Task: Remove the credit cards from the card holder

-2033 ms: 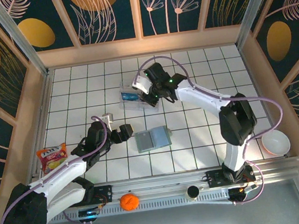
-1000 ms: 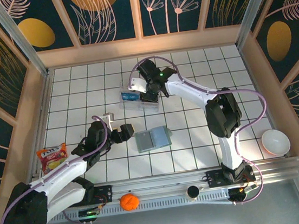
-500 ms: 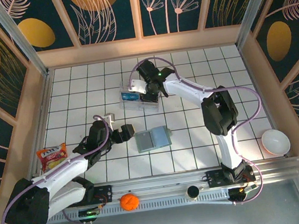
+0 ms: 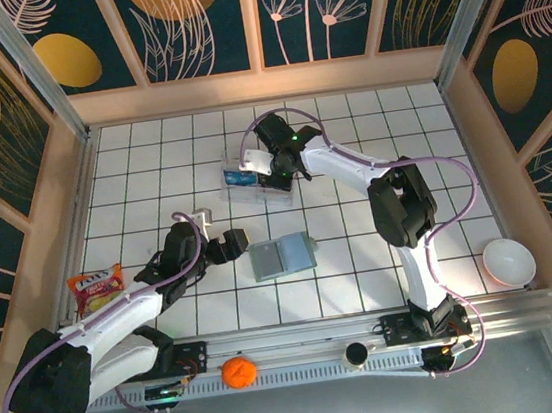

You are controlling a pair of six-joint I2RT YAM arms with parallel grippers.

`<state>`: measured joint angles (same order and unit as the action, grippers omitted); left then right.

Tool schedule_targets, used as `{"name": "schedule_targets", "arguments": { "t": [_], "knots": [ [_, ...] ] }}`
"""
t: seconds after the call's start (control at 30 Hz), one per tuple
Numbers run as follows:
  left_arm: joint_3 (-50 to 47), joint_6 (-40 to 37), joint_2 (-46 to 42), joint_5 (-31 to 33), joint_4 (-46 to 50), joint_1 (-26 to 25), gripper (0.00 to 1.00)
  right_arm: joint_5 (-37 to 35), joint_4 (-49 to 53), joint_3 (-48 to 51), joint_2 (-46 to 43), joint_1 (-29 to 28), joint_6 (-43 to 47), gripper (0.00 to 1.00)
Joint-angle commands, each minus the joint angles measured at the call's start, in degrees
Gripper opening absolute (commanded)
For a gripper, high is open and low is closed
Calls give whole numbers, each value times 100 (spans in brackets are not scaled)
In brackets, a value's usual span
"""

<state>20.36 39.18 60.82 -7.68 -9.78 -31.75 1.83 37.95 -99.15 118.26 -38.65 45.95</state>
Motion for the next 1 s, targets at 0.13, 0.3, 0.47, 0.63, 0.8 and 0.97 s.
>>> {"name": "schedule_targets", "arguments": {
  "t": [0.13, 0.3, 0.47, 0.63, 0.8, 0.97],
  "knots": [
    [82, 0, -43, -67, 38, 41, 92, 64, -154, 63, 205, 51, -237, 18],
    [47, 31, -69, -62, 25, 40, 93, 113, -856, 363, -197, 52, -560, 27],
    [46, 72, -182, 27, 38, 37, 95, -253, -2024, 926, -806, 25, -1290, 29],
    [65, 149, -315, 104, 20, 45, 95, -83, -2268, 1187, -1135, -39, -2512, 29],
    [117, 167, -385, 315, 140, 44, 97, 363, -1793, 1177, -1107, -127, -3980, 16],
    [148, 177, -535, 548, 229, 40, 99, 752, -1635, 1492, -988, -187, -4575, 0]
  ]
}}
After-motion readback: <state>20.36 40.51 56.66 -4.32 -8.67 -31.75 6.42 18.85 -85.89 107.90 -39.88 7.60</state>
